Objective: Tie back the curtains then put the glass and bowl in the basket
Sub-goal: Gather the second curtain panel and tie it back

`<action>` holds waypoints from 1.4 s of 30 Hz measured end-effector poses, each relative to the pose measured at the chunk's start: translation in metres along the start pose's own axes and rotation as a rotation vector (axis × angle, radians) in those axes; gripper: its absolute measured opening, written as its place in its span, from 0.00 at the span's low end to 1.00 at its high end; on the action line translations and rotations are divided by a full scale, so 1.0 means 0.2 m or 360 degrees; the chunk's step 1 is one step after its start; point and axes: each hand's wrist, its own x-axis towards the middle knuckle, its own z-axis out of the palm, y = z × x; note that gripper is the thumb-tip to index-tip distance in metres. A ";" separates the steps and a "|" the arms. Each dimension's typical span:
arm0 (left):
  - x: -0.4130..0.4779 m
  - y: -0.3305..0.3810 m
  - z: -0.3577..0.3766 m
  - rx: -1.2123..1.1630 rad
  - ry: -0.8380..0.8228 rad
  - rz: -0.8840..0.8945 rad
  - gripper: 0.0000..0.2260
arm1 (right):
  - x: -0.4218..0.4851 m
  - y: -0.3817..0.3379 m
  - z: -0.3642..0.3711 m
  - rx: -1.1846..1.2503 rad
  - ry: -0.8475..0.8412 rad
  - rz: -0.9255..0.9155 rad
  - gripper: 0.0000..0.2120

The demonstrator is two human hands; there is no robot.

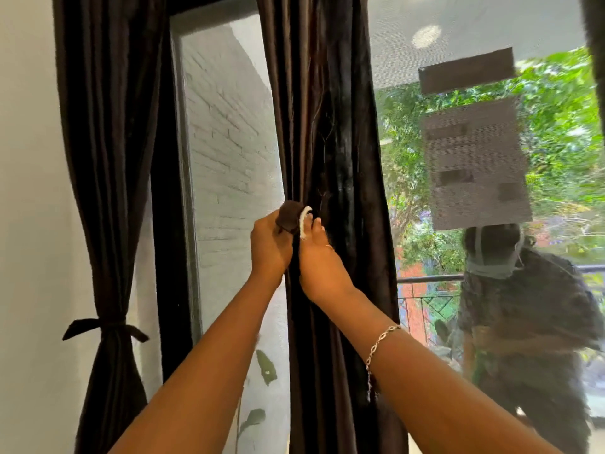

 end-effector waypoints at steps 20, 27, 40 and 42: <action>-0.05 0.12 0.04 -0.0260 0.0017 -0.0320 0.14 | -0.07 0.42 -0.40 0.0852 0.0452 0.0561 0.33; -0.06 0.12 0.07 -0.0396 0.0037 -0.0296 0.13 | -0.10 0.18 -0.16 0.0454 0.0319 0.0093 0.36; -0.03 0.08 0.06 -0.0270 -0.0044 -0.0133 0.12 | -0.05 0.09 -0.07 0.0411 0.0129 -0.0203 0.33; -0.01 0.06 0.03 -0.0367 -0.0067 -0.0186 0.11 | -0.04 0.15 -0.14 0.1208 0.0276 -0.0127 0.26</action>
